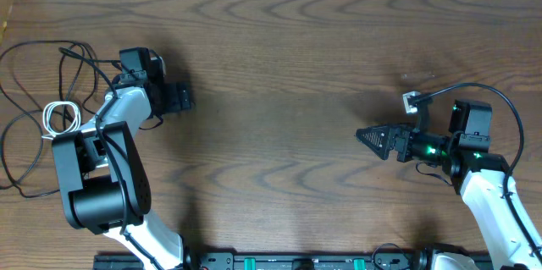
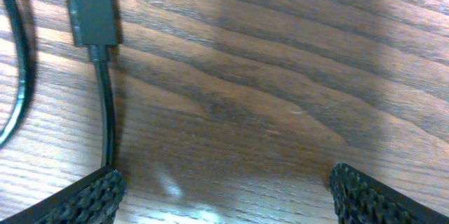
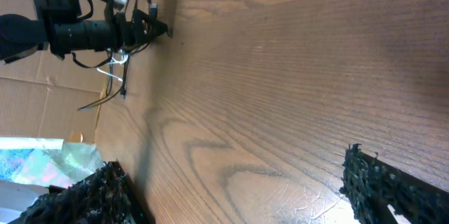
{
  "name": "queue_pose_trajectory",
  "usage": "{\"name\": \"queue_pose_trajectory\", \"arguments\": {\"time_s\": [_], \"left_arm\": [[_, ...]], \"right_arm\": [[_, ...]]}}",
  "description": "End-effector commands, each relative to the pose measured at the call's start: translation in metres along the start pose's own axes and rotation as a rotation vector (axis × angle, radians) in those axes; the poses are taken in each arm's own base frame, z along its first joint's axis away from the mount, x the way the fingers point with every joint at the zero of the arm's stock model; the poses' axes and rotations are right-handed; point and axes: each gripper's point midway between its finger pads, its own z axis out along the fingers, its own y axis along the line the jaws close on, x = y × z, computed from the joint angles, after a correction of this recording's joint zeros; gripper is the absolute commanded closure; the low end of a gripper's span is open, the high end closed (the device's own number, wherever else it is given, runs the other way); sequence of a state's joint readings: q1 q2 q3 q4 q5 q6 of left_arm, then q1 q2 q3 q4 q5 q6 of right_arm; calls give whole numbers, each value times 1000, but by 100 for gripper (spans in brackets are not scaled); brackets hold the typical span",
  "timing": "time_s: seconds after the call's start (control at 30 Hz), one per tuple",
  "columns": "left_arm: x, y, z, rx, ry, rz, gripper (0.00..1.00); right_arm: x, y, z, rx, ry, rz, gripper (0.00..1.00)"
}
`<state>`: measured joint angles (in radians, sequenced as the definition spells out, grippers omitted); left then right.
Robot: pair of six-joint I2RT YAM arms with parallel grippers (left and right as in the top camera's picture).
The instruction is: Untangle cables
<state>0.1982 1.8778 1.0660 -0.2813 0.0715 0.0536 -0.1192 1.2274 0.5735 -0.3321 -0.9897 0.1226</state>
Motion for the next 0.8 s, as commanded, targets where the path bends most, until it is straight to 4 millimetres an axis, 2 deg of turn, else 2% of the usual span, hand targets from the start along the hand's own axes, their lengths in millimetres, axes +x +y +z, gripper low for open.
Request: {"name": "queue_pose_trajectory", "arguments": {"time_s": [0.0,0.47,0.57,0.77], "left_arm": [[11,8,6,-40,30,5,6],[11,11,6,-44,32,-3,6],[11,19,6,-54,32,-19,6],[14,54,4,-143,37,-73,5]], "right_arm": [[-2,4,-1,-6,-5,-9,1],[-1,4,-1,-6,-4,12,1],[0,4,-1,-6,0,17,1],[1,4,-1,-4,5,25,1]]}}
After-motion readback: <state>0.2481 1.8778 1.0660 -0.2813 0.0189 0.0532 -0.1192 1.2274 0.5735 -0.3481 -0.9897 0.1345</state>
